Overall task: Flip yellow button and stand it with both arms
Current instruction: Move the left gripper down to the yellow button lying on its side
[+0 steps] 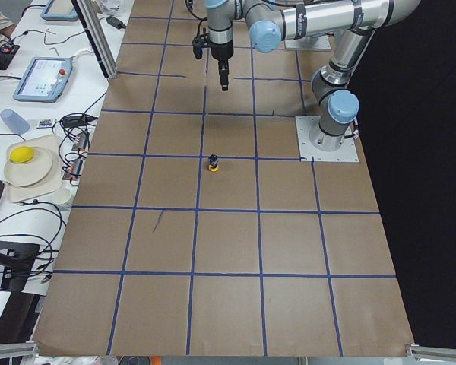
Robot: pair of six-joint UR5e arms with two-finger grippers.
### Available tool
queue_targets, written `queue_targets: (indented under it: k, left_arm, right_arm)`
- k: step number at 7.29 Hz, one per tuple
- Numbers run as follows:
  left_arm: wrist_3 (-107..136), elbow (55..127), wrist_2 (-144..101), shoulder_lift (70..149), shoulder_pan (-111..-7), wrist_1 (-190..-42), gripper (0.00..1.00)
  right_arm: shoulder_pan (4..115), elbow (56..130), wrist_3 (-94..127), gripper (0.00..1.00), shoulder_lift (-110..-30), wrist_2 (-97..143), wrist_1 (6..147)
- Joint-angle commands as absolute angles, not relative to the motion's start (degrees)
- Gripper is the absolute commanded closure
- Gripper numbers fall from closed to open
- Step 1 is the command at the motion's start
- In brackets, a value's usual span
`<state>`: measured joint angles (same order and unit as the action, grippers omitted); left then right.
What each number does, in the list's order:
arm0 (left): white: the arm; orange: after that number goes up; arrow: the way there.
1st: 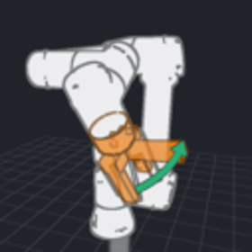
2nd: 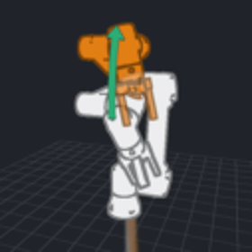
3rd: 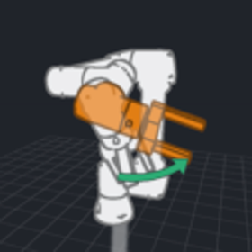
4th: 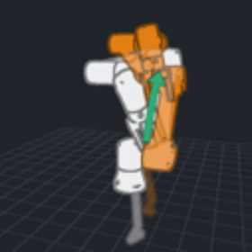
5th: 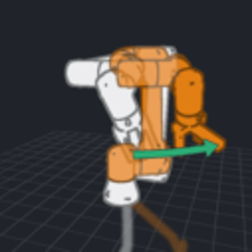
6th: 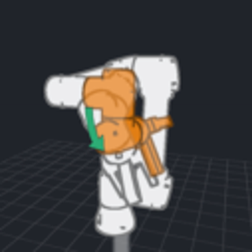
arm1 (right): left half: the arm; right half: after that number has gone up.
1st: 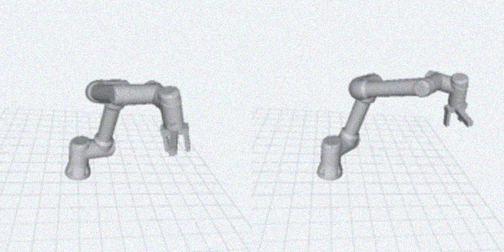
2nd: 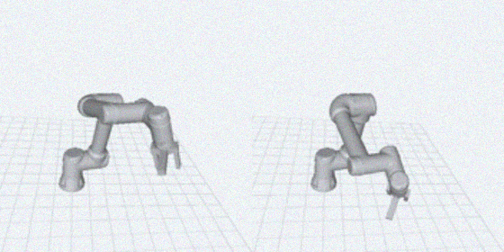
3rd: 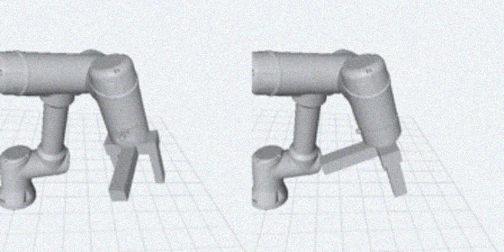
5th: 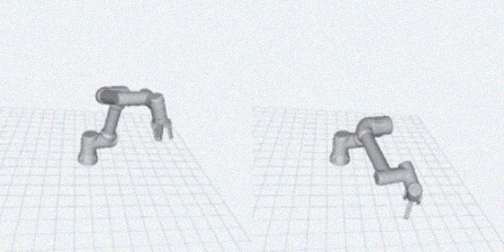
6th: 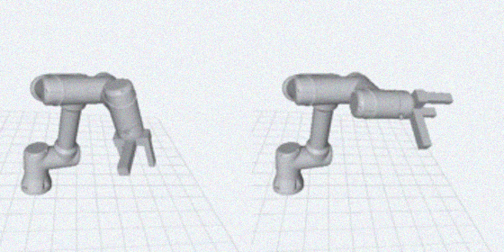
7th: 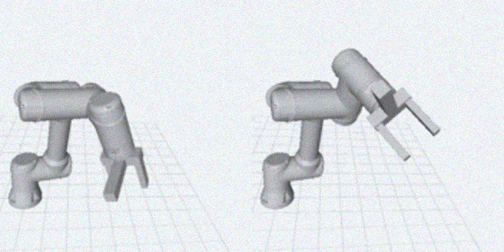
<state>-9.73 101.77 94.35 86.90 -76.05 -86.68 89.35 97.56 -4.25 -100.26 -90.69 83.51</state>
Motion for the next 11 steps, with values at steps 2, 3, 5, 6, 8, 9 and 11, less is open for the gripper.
queue_targets:
  k: [2, 3, 5, 6, 8, 9, 11]
  left_arm:
    - [-25.8, 108.4, 95.6, 89.5, -61.0, -77.0, 0.02]
    - [-29.1, 111.3, 95.5, 91.7, -58.2, -68.9, 0.01]
    - [-32.3, 113.7, 94.6, 97.5, -57.7, -57.7, 0.01]
    - [-32.3, 113.6, 93.5, 100.3, -57.7, -57.7, 0.01]
    - [-32.1, 113.3, 93.3, 103.5, -57.8, -56.9, 0.01]
    - [-32.0, 113.1, 93.3, 104.4, -57.9, -56.4, 0.01]
    - [-31.8, 113.0, 89.0, 105.4, -57.9, -56.4, 0.01]
  right_arm:
    - [89.4, 97.6, -4.0, 0.00, -100.3, -90.6, 84.1]
    - [89.4, 97.6, -4.0, 0.00, -100.3, -90.6, 84.0]
    - [89.4, 97.6, -3.9, 0.00, -100.4, -90.7, 84.1]
    - [89.4, 97.6, -3.9, 0.00, -100.4, -90.7, 84.2]
    - [89.4, 97.6, -3.9, 0.00, -100.4, -90.7, 84.2]
    - [89.4, 97.6, -3.9, 0.00, -100.4, -90.7, 84.2]
    - [89.4, 97.6, -3.8, 0.00, -100.4, -90.8, 84.2]
